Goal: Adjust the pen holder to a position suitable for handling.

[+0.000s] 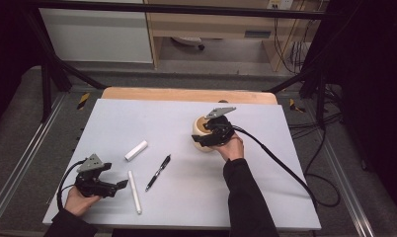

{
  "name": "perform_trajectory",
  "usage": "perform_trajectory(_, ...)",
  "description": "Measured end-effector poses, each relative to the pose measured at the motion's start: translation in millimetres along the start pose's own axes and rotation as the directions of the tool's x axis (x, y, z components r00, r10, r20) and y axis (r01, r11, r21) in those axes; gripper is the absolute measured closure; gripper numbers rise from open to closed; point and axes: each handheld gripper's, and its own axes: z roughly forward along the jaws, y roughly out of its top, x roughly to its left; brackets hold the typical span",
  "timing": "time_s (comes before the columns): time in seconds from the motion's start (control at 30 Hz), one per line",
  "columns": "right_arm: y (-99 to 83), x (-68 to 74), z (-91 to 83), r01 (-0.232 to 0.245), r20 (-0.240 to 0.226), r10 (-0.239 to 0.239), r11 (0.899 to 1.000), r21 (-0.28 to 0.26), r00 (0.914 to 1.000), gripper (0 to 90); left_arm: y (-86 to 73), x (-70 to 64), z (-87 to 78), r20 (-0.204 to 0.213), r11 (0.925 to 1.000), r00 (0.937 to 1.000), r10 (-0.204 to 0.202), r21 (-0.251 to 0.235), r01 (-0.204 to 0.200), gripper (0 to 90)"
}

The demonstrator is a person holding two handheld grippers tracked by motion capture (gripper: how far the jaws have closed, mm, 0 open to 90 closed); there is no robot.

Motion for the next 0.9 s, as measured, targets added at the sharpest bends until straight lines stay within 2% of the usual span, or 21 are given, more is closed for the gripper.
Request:
perform_trajectory(0.03, 0.4, -1.3, 2.5, 0.005, -0.005, -0.005, 1.0, 0.006, 1.0, 42.5, 0.1, 0.0, 0.0, 0.0, 1.0, 1.0, 0.0, 0.0, 0.0, 3.5)
perform_trajectory(0.23, 0.9, -2.0, 8.5, 0.035, -0.003, -0.035, 0.999, 0.032, 0.9994, 52.9, 0.1, 0.3, -0.1, -0.001, 1.0, 1.0, 0.0, -0.001, 0.0, 3.5)
perform_trajectory(0.43, -0.7, -3.6, 12.4, 0.045, -0.002, -0.045, 0.997, 0.055, 0.999, 61.1, 0.2, 0.0, -0.1, 0.0, 1.0, 1.0, 0.002, -0.001, -0.002, 3.5)
perform_trajectory(0.7, -1.7, -5.1, 13.9, 0.072, 0.007, -0.073, 0.995, 0.068, 0.9973, 69.3, 0.3, 0.0, -0.1, 0.0, 1.0, 1.0, 0.003, 0.0, -0.003, 3.6)
perform_trajectory(0.9, -1.2, -5.2, 13.2, 0.085, -0.006, -0.084, 0.994, 0.069, 0.9964, 73.9, 0.3, 0.1, -0.2, 0.0, 1.0, 1.0, 0.004, -0.001, -0.004, 3.6)
